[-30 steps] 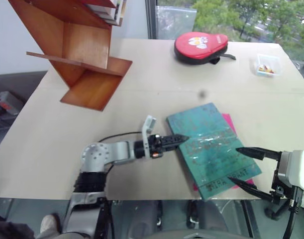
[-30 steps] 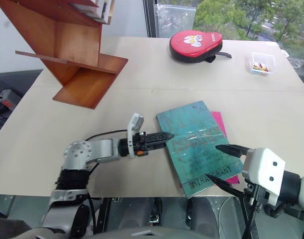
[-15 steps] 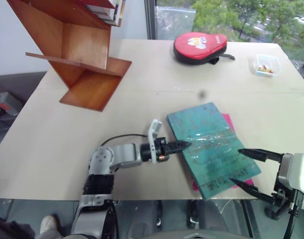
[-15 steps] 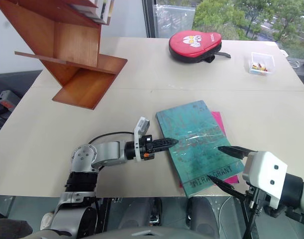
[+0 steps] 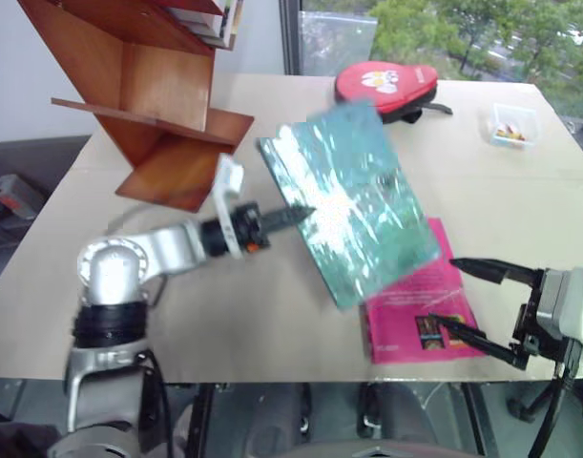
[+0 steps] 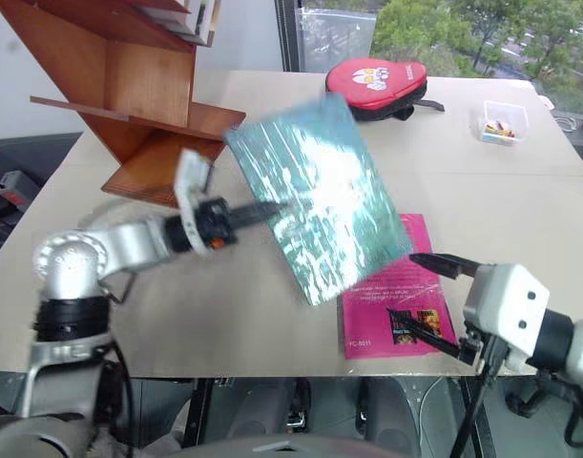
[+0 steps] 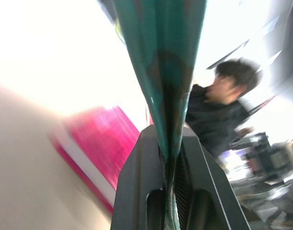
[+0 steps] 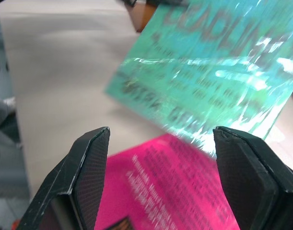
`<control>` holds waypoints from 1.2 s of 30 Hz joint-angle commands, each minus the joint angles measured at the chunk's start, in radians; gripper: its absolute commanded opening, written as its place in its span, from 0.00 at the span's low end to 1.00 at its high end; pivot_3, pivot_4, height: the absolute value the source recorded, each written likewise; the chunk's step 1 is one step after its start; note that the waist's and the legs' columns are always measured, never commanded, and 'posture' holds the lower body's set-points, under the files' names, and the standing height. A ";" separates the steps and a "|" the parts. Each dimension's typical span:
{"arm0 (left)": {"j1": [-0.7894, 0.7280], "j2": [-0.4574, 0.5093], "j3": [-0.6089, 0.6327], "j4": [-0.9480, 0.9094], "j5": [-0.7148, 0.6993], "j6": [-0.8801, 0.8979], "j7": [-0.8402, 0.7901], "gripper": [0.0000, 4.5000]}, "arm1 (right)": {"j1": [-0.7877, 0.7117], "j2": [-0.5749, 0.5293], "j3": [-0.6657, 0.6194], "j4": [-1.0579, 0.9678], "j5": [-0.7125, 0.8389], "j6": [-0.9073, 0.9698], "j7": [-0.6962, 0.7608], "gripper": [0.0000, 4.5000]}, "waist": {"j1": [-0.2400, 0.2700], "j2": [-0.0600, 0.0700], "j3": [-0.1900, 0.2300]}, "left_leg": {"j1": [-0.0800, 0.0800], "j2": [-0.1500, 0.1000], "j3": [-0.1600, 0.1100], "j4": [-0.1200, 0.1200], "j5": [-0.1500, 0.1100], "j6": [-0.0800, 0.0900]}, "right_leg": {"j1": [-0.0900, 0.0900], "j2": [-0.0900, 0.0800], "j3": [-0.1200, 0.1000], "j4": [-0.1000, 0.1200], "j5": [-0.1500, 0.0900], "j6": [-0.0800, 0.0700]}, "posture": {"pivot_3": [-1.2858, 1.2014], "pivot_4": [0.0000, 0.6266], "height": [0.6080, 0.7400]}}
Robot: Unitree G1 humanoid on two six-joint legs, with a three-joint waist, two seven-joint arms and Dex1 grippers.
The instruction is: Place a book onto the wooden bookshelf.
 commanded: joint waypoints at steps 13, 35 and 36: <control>-0.511 0.358 -0.045 0.239 0.724 -0.829 -0.651 0.01 | -0.327 0.040 0.158 0.212 0.091 0.018 -0.035 0.79 | -0.016 -0.001 0.002 | -0.007 0.001 0.000 -0.002 0.000 0.000 | -0.006 0.003 -0.002 -0.002 0.000 0.006 | 0.52 0.24 1.00; -0.796 0.547 -0.301 1.178 1.407 -1.683 -0.669 0.01 | -0.734 0.158 0.364 0.242 0.013 0.040 -0.163 0.79 | -0.012 -0.008 0.006 | -0.014 0.004 0.004 0.006 -0.001 0.003 | -0.014 0.003 0.001 0.007 -0.001 0.008 | 0.52 0.24 1.00; -0.798 0.533 -0.303 1.198 1.412 -1.708 -0.662 0.01 | -0.749 0.169 0.368 0.238 0.009 0.041 -0.180 0.79 | -0.012 -0.007 0.006 | -0.013 0.004 0.006 0.006 -0.001 0.003 | -0.016 0.003 0.003 0.010 -0.002 0.008 | 0.52 0.24 1.00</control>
